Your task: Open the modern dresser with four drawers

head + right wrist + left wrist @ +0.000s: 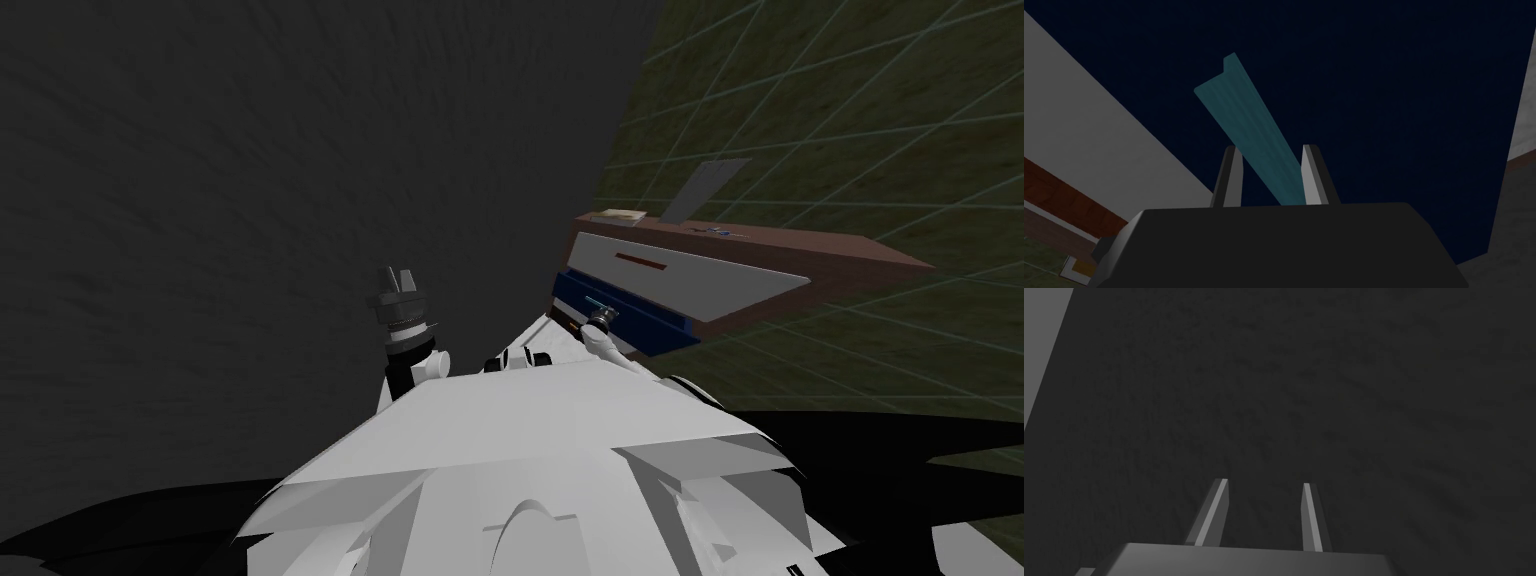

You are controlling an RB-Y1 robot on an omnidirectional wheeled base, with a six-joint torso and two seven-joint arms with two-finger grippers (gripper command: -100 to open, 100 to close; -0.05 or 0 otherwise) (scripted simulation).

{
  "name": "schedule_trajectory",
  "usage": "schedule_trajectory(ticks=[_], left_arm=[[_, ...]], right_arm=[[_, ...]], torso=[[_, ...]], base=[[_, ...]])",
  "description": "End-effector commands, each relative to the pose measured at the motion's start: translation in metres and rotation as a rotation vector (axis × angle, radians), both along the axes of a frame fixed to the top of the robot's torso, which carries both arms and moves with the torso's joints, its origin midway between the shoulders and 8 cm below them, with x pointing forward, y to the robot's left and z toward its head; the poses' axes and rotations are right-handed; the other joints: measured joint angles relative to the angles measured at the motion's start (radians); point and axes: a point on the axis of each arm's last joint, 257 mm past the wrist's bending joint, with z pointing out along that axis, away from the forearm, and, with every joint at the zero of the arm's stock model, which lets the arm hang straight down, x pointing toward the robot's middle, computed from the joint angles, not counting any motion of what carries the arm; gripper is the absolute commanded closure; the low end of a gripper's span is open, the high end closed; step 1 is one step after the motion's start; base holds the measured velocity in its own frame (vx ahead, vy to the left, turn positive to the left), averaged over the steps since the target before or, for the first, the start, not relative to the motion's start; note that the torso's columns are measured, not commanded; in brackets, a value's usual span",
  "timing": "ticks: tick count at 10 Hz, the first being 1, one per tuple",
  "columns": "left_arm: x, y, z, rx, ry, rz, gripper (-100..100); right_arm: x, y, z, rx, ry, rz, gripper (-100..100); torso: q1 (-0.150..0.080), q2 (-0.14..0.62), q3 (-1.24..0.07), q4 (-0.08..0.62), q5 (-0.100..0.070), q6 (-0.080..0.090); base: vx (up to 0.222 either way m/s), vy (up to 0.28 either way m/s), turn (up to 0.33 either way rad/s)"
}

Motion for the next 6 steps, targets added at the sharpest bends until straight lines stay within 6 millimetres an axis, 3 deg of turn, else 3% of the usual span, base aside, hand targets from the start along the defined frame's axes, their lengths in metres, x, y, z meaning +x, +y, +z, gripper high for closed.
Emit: schedule_trajectory(ticks=[1,2,6], left_arm=[[0.000,0.000,0.000,0.000,0.000,0.000,0],[0.000,0.000,0.000,0.000,0.000,0.000,0],[0.000,0.000,0.000,0.000,0.000,0.000,0]], right_arm=[[0.001,0.008,-0.005,0.009,0.008,0.010,100],[0.013,-0.009,0.010,-0.004,0.004,0.006,-100],[0.041,-0.036,0.040,-0.008,0.005,0.019,-100]], torso=[[0.003,0.001,0.001,-0.001,-0.001,-0.001],[0.001,0.002,0.001,-0.001,-0.002,-0.001],[0.003,0.004,0.002,0.003,0.004,0.002]], base=[[-0.110,0.150,-0.012],[-0.079,0.116,-0.040],[-0.035,0.066,-0.040]])
